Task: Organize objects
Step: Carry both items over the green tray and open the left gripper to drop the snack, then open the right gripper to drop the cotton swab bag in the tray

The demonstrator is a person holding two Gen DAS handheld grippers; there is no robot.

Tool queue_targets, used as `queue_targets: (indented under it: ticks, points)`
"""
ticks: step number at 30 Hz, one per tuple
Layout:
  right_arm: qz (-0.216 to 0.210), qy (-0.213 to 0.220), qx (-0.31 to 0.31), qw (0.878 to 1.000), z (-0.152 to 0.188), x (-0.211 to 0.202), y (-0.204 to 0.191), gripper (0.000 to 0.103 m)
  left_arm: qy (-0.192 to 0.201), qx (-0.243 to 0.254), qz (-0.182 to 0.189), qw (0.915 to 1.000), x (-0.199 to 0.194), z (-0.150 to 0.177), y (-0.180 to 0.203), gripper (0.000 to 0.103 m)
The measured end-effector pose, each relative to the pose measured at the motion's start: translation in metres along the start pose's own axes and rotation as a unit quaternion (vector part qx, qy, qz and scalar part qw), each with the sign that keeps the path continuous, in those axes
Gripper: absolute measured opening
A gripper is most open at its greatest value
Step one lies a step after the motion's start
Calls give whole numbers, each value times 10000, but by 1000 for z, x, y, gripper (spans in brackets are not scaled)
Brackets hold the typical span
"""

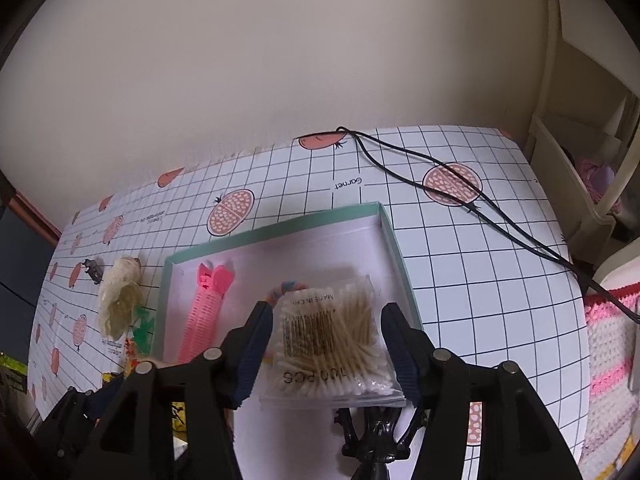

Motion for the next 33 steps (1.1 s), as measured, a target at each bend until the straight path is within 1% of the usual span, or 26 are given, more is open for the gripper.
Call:
queue_targets:
  ticks: [4,9,16,19,29,33]
  points:
    - [11,52,-55,10000,-2,-6,-3,60,0,67,-33,10000,-3,1,1,92]
    - [-73,166,-29,9998,-6,-16,-3,60,95,11,11,10000,-11,-1,-2,97]
    - [-61,195,-9,9998,-5,-23,-3,60,154,-98,85,9998,-20,-3,-8,98]
    - [-63,214,2,9998,-6,-26,-3,60,252,-197,15,9995,-26,-5,-16,98]
    - [-53,168,-38,9998,-3,-26,-4,60,440,-969,-57,9943,-29,-10,-65,98]
    - [-61,51,-104,9999,1,-19,-9,62,450,-1256,-86,9910,-28,-8,-83,98]
Point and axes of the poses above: each gripper's, at about its wrist camera, not at the fingertips, and x roughly the way its jaws point, y to its right, z to its underside, the point moved 4 cm from there along x, roughly the way its jaws point, and after that the axes turned 5 degrees about -z, right-handed, at the moved point
